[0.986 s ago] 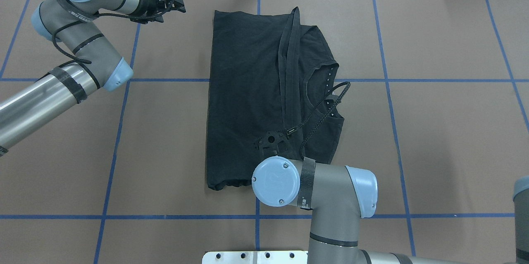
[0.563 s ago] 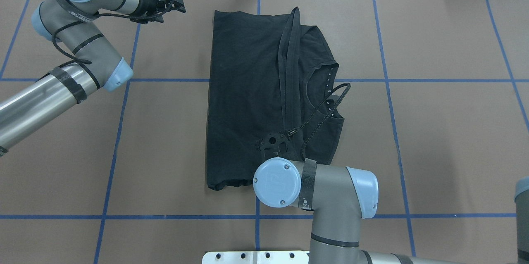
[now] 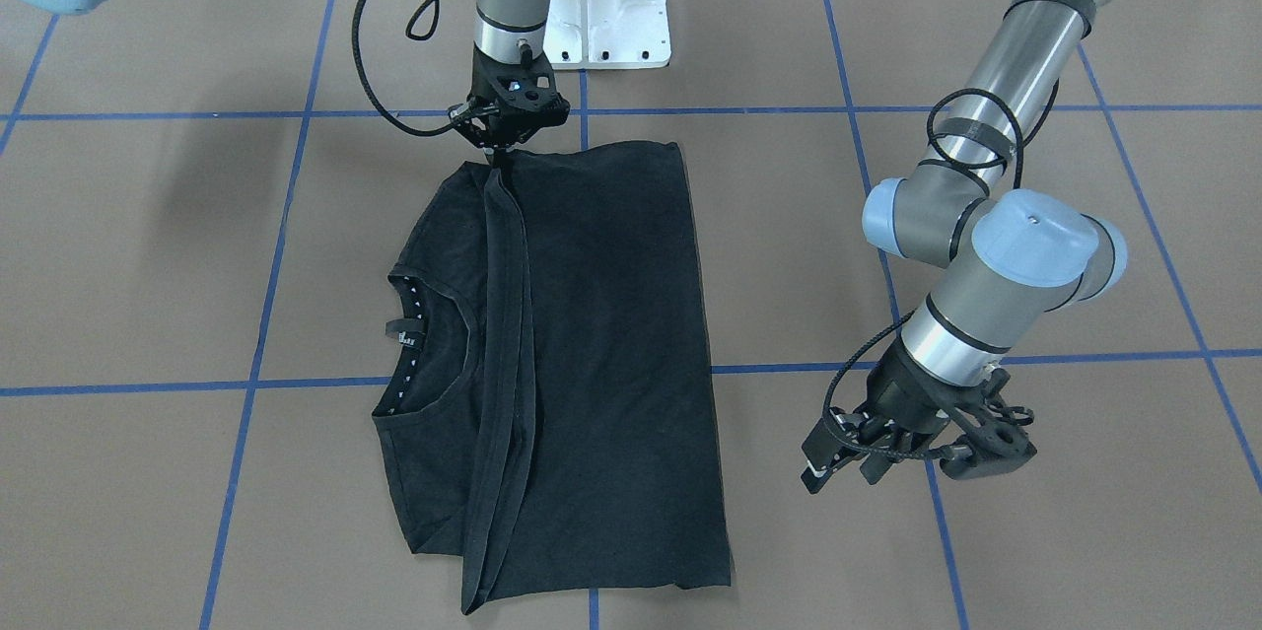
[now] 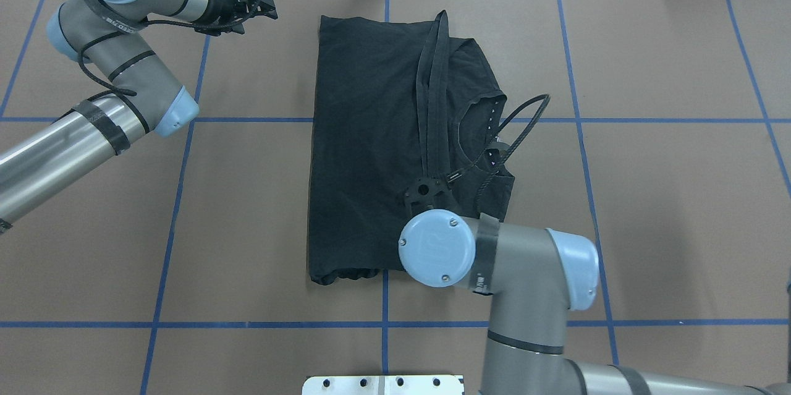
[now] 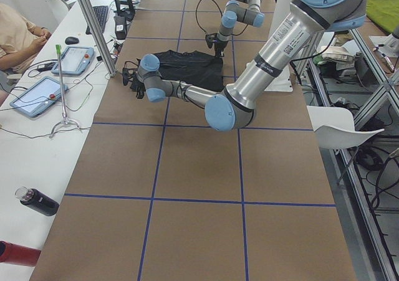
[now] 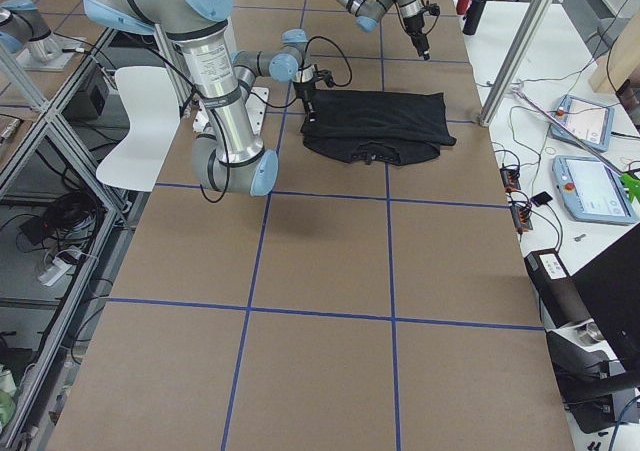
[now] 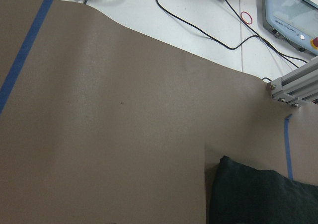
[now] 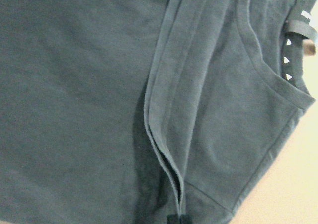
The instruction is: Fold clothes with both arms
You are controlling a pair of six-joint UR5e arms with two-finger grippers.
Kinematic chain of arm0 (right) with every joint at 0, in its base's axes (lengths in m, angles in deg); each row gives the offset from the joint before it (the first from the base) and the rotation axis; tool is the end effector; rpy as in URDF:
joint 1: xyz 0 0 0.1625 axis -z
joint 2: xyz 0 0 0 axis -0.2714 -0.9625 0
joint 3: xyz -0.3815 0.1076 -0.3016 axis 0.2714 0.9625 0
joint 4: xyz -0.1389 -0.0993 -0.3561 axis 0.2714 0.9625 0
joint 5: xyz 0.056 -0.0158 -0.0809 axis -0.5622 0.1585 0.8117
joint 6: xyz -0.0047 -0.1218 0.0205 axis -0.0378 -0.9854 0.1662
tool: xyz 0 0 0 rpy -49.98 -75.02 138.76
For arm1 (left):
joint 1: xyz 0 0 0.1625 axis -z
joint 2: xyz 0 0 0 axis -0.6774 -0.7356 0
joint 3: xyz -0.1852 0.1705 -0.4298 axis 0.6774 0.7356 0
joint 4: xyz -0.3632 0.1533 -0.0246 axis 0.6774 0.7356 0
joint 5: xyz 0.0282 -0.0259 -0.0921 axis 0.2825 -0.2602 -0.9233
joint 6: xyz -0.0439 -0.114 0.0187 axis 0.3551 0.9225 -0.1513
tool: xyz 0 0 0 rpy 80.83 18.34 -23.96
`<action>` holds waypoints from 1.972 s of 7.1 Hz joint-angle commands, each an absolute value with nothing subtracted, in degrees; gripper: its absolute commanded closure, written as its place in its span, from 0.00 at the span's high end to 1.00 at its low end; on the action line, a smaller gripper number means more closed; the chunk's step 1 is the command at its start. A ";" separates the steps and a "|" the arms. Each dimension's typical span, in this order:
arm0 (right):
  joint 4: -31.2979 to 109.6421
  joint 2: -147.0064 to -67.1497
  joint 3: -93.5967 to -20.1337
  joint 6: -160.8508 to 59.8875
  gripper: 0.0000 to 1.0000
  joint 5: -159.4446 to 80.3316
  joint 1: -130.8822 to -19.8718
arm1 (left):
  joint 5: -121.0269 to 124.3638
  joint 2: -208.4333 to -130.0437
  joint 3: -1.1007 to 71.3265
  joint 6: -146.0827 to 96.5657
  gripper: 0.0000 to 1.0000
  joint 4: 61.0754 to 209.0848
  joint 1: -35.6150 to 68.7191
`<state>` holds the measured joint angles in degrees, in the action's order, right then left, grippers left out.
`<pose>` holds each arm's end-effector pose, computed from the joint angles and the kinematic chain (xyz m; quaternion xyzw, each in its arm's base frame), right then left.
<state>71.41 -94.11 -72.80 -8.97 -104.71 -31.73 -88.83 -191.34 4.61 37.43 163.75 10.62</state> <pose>-0.5892 -0.3114 0.3358 0.1295 -0.2534 -0.1290 0.9499 0.4323 -0.7245 0.4088 0.1636 0.5413 -0.1818 0.8045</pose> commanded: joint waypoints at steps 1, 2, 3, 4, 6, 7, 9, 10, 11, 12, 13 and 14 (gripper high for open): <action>71.77 -99.66 -74.54 -2.80 0.00 -104.60 -28.61 | -88.86 -191.48 4.79 37.50 0.84 163.56 10.53; 69.33 -100.46 -73.39 0.48 0.00 -104.43 -27.71 | -88.86 -191.39 4.79 37.50 0.84 163.64 10.62; 67.73 -100.90 -73.38 0.69 0.00 -104.43 -28.05 | -88.86 -191.39 4.79 37.50 0.84 163.64 10.62; 67.72 -100.64 -73.73 -0.09 0.00 -105.21 -30.40 | -88.86 -191.39 4.70 37.50 0.84 163.64 10.53; 67.63 -100.12 -73.82 0.16 0.48 -105.56 -32.87 | -88.68 -191.39 4.70 37.50 0.84 163.64 10.53; 65.80 -100.03 -74.95 2.43 0.67 -106.26 -33.49 | -88.68 -191.39 4.70 37.59 0.84 163.64 10.44; 59.66 -100.81 -74.70 19.78 0.87 -106.18 -33.06 | -88.60 -191.48 4.70 37.59 0.84 163.64 10.44; 57.02 -101.60 -74.61 28.21 0.86 -106.10 -33.15 | -88.60 -191.39 4.70 37.59 0.84 163.64 10.44; 52.04 -104.04 -74.53 39.95 0.85 -106.01 -33.15 | -88.60 -191.48 4.70 37.59 0.84 163.64 10.44; 48.33 -106.24 -74.52 49.64 0.81 -105.75 -33.23 | -88.60 -191.48 4.70 37.59 0.84 163.64 10.44; 47.60 -108.18 -74.52 52.95 0.80 -105.74 -33.41 | -88.60 -191.48 4.79 37.59 0.84 163.64 10.44; 47.42 -108.89 -74.79 55.08 0.80 -105.57 -33.41 | -88.60 -191.48 4.79 37.50 0.84 163.64 10.44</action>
